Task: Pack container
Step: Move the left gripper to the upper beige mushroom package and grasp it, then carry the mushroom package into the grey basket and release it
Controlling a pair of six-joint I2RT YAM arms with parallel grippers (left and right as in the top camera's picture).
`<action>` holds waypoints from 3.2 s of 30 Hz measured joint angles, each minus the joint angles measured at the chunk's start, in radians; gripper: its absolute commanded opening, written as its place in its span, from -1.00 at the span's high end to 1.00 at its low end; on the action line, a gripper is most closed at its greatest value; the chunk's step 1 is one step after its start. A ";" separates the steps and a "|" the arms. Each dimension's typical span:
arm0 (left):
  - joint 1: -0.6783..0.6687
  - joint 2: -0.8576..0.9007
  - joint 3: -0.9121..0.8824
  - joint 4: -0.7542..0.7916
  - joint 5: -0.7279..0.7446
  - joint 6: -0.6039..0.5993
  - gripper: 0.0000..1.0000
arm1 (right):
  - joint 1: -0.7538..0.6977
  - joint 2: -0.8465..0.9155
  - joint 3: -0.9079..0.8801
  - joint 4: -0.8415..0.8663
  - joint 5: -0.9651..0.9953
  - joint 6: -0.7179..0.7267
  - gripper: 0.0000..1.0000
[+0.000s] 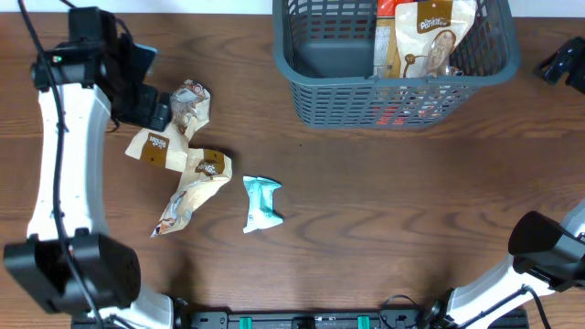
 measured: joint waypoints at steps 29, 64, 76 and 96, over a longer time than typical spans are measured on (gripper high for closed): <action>-0.034 0.363 -0.008 0.169 0.050 0.000 -0.98 | 0.000 0.000 0.000 0.000 -0.006 0.000 -0.99; -0.049 0.486 0.032 0.108 0.061 -0.293 0.88 | 0.000 0.000 0.000 0.015 -0.006 0.000 -0.99; -0.325 0.169 0.412 0.053 -0.015 -0.323 0.89 | 0.000 0.000 0.000 0.026 -0.007 0.000 -0.99; -0.657 0.184 0.643 0.431 -0.179 -0.323 0.89 | 0.000 0.000 0.000 0.017 -0.008 0.000 -0.99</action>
